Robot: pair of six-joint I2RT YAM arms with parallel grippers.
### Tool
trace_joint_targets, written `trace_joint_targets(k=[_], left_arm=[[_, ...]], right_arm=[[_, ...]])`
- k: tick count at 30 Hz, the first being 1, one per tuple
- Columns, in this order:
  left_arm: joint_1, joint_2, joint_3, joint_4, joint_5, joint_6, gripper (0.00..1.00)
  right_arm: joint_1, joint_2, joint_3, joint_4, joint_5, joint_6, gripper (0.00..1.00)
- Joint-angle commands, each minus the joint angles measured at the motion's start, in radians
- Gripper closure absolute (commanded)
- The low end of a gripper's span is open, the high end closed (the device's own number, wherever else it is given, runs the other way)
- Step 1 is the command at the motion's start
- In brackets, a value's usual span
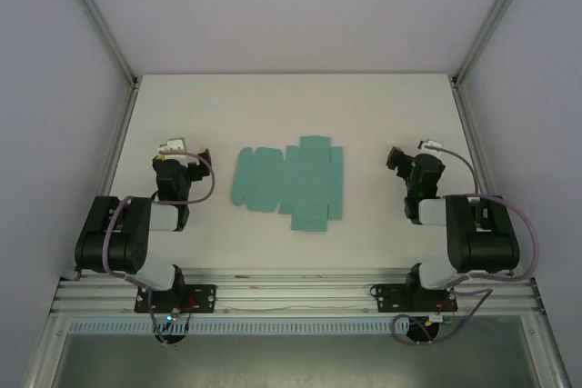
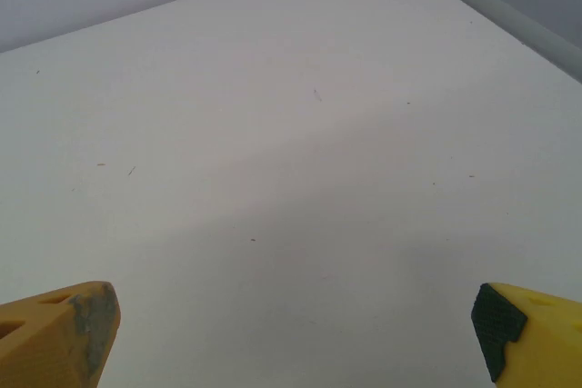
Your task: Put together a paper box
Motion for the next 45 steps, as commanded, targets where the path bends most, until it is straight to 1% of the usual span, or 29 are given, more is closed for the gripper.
trace_joint_targets(k=[1, 34, 36, 39, 41, 42, 45], left_arm=[[-0.004, -0.001, 0.016, -0.011, 0.003, 0.019, 0.00], [-0.005, -0.007, 0.023, -0.010, -0.006, 0.016, 0.00], [-0.005, -0.065, 0.064, -0.143, -0.027, 0.004, 0.00], [-0.008, -0.156, 0.111, -0.299, -0.037, 0.002, 0.00], [-0.012, -0.207, 0.143, -0.397, -0.049, -0.032, 0.00], [-0.014, -0.227, 0.161, -0.437, -0.040, -0.060, 0.00], [-0.025, -0.257, 0.245, -0.594, 0.037, -0.129, 0.00]], right_arm=[[-0.002, -0.006, 0.015, 0.014, 0.014, 0.011, 0.00], [-0.002, -0.006, 0.012, 0.017, 0.014, 0.011, 0.00], [-0.002, -0.016, 0.020, 0.009, 0.027, 0.016, 0.00], [-0.002, -0.088, 0.073, -0.146, 0.049, 0.021, 0.00], [0.005, -0.153, 0.119, -0.276, 0.070, 0.025, 0.00], [0.012, -0.187, 0.140, -0.341, 0.080, 0.037, 0.00], [0.031, -0.274, 0.207, -0.517, 0.069, 0.100, 0.00]])
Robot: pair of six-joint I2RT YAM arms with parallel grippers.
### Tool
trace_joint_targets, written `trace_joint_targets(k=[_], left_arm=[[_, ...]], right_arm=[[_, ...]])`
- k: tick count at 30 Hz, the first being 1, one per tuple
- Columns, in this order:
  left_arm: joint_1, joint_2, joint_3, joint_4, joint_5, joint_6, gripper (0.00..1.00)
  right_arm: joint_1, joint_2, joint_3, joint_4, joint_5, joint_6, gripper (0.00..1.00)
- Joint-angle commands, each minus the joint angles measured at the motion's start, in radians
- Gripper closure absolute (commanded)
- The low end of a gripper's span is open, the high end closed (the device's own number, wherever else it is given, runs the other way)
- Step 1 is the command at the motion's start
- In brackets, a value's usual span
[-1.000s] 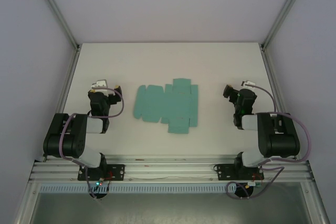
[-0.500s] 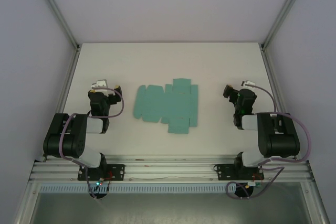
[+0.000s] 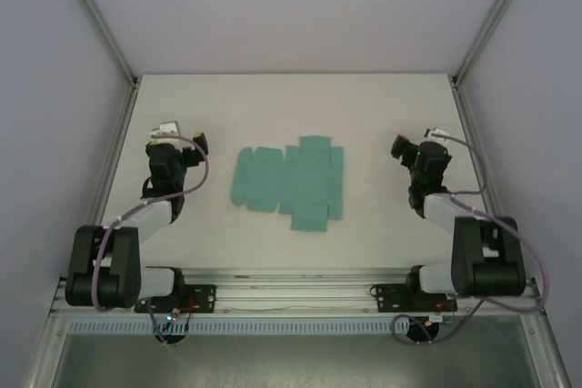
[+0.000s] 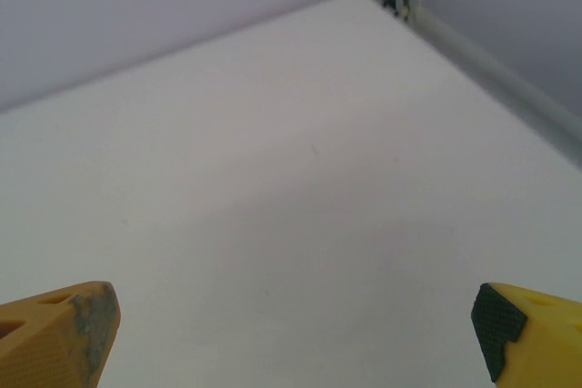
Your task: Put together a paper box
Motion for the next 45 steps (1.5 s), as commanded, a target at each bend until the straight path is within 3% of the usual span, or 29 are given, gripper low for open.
trace_joint_targets(k=[1, 6, 10, 17, 20, 22, 28, 32, 41, 45], left_arm=[[-0.022, -0.025, 0.094, -0.253, 0.071, -0.096, 0.00], [-0.103, -0.002, 0.187, -0.431, 0.143, -0.207, 0.00], [-0.159, 0.073, 0.235, -0.519, 0.221, -0.268, 0.00], [-0.192, 0.161, 0.242, -0.558, 0.314, -0.312, 0.00], [-0.192, 0.191, 0.245, -0.564, 0.357, -0.314, 0.00], [-0.192, 0.206, 0.247, -0.568, 0.382, -0.311, 0.00], [-0.192, 0.245, 0.248, -0.562, 0.445, -0.294, 0.00], [-0.192, 0.273, 0.260, -0.561, 0.490, -0.276, 0.00], [-0.183, 0.335, 0.251, -0.474, 0.613, -0.286, 0.01], [-0.147, 0.348, 0.221, -0.390, 0.715, -0.328, 0.10]], right_arm=[[0.033, -0.096, 0.086, -0.263, 0.022, 0.079, 0.00], [0.168, -0.139, 0.196, -0.551, -0.058, 0.193, 0.00], [0.327, -0.081, 0.265, -0.682, -0.173, 0.254, 0.07], [0.459, 0.130, 0.310, -0.604, -0.464, 0.376, 0.30], [0.471, 0.221, 0.329, -0.577, -0.490, 0.387, 0.47], [0.472, 0.277, 0.339, -0.569, -0.496, 0.387, 0.50], [0.466, 0.390, 0.336, -0.587, -0.374, 0.378, 0.54], [0.447, 0.445, 0.319, -0.575, -0.371, 0.373, 0.63], [0.425, 0.462, 0.263, -0.521, -0.384, 0.333, 0.68], [0.408, 0.458, 0.238, -0.495, -0.410, 0.318, 0.72]])
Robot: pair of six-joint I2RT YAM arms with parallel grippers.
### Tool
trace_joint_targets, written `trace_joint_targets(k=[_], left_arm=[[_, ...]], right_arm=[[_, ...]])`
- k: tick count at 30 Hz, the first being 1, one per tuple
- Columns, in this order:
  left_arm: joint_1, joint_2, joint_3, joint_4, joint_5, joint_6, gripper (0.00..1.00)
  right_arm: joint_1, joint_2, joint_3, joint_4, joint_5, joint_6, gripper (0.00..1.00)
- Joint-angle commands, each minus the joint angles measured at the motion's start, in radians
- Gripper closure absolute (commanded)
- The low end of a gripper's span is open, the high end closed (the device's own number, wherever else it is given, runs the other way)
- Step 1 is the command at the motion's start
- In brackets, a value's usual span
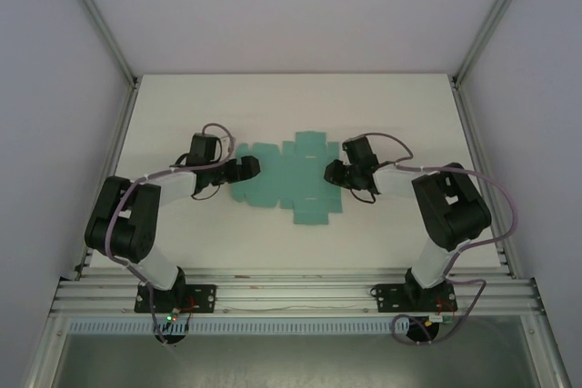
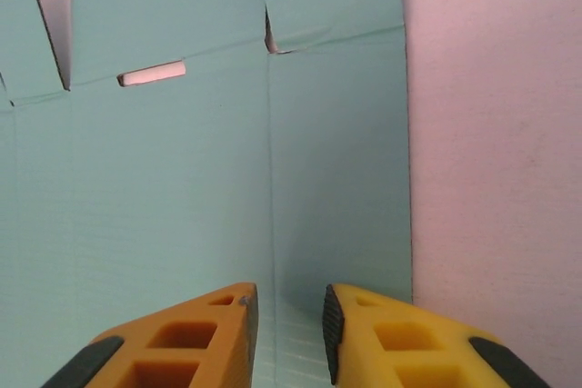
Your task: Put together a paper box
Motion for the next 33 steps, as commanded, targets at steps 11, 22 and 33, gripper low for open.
trace_joint_targets(k=[11, 22, 33], left_arm=[[0.088, 0.108, -0.059, 0.268, 0.299, -0.098, 0.36], [0.087, 0.132, -0.053, 0.427, 0.349, -0.204, 1.00], [0.087, -0.137, -0.049, 0.619, 0.387, -0.453, 1.00]], right_arm=[[-0.050, 0.035, -0.086, -0.011, -0.072, -0.059, 0.73], [-0.069, -0.023, -0.051, -0.031, -0.104, -0.086, 0.68], [-0.173, -0.401, 0.045, -0.110, -0.254, -0.063, 0.11]])
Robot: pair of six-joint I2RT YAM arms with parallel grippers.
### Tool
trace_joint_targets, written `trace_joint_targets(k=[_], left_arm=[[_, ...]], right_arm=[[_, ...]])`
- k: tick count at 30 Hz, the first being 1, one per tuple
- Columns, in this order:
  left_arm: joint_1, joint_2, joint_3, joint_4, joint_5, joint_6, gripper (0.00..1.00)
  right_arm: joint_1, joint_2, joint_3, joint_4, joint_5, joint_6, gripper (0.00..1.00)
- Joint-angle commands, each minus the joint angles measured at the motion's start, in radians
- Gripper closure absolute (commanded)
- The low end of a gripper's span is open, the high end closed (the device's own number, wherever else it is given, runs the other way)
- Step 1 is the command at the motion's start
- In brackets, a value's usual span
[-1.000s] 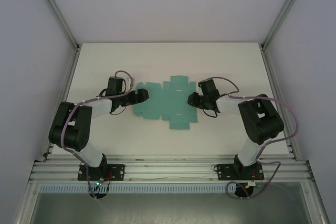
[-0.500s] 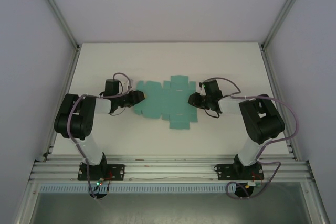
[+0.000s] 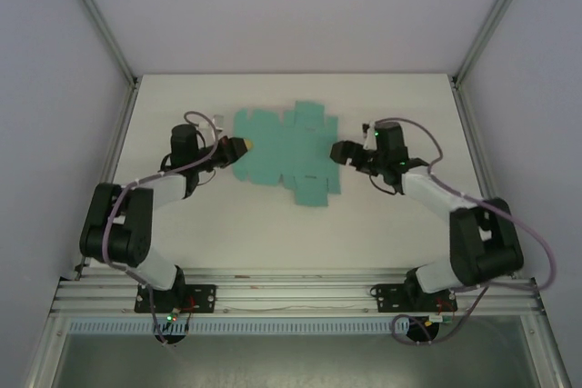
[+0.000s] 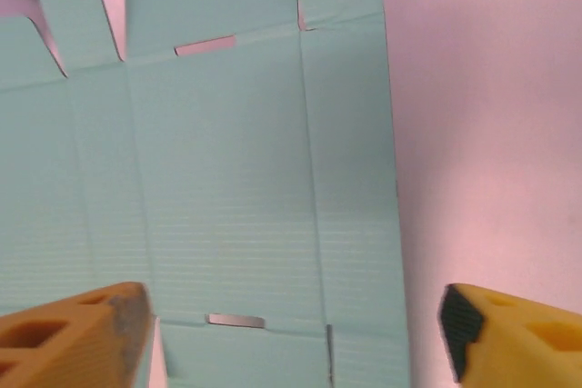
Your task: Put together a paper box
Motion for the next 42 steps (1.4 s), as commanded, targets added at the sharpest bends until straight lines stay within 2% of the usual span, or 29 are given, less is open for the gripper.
trace_joint_targets(k=[1, 6, 12, 16, 20, 22, 24, 26, 30, 31, 32, 33, 35, 36, 39, 42], left_arm=[[0.002, -0.079, 0.010, 0.137, 0.039, -0.114, 1.00], [0.002, -0.163, 0.012, 0.201, 0.066, -0.209, 1.00], [-0.009, -0.260, 0.022, 0.091, 0.038, -0.176, 1.00], [-0.016, -0.314, 0.014, 0.053, 0.015, -0.152, 1.00], [-0.021, -0.344, 0.012, 0.019, -0.003, -0.134, 1.00], [-0.023, -0.351, 0.010, 0.019, -0.002, -0.137, 1.00], [-0.023, -0.352, 0.010, 0.013, -0.010, -0.130, 1.00], [-0.024, -0.349, 0.010, 0.011, -0.011, -0.131, 1.00], [-0.027, -0.338, 0.039, -0.074, -0.024, -0.091, 1.00], [-0.025, -0.339, 0.047, -0.120, -0.039, -0.059, 0.99], [-0.024, -0.346, 0.057, -0.182, -0.068, -0.026, 0.84], [-0.024, -0.357, 0.064, -0.262, -0.115, 0.023, 0.50], [-0.024, -0.387, 0.065, -0.387, -0.213, 0.096, 0.08], [-0.024, -0.407, 0.059, -0.456, -0.286, 0.126, 0.00], [-0.024, -0.457, 0.049, -0.640, -0.508, 0.176, 0.00], [-0.024, -0.486, 0.018, -0.729, -0.603, 0.209, 0.00]], right_arm=[[-0.045, -0.090, 0.044, -0.029, -0.113, 0.011, 0.10], [-0.143, -0.124, 0.057, 0.001, -0.301, 0.072, 0.09], [-0.183, -0.119, 0.031, 0.145, -0.492, 0.118, 0.25], [-0.183, -0.107, -0.003, 0.212, -0.510, 0.154, 0.48], [-0.183, -0.097, -0.018, 0.275, -0.576, 0.175, 0.52], [-0.184, -0.098, -0.018, 0.290, -0.587, 0.176, 0.62], [-0.183, -0.104, -0.023, 0.302, -0.595, 0.166, 0.76], [-0.182, -0.111, -0.029, 0.331, -0.610, 0.172, 0.80], [-0.183, -0.126, -0.021, 0.306, -0.614, 0.128, 1.00], [-0.183, -0.130, -0.016, 0.277, -0.611, 0.094, 1.00], [-0.183, -0.133, -0.013, 0.241, -0.597, 0.057, 1.00], [-0.183, -0.138, -0.007, 0.187, -0.564, 0.010, 1.00], [-0.183, -0.137, 0.008, 0.066, -0.487, -0.094, 1.00], [-0.179, -0.133, 0.016, 0.008, -0.443, -0.152, 1.00], [-0.168, -0.108, 0.029, -0.091, -0.372, -0.304, 1.00], [-0.157, -0.059, 0.040, -0.112, -0.301, -0.386, 1.00]])
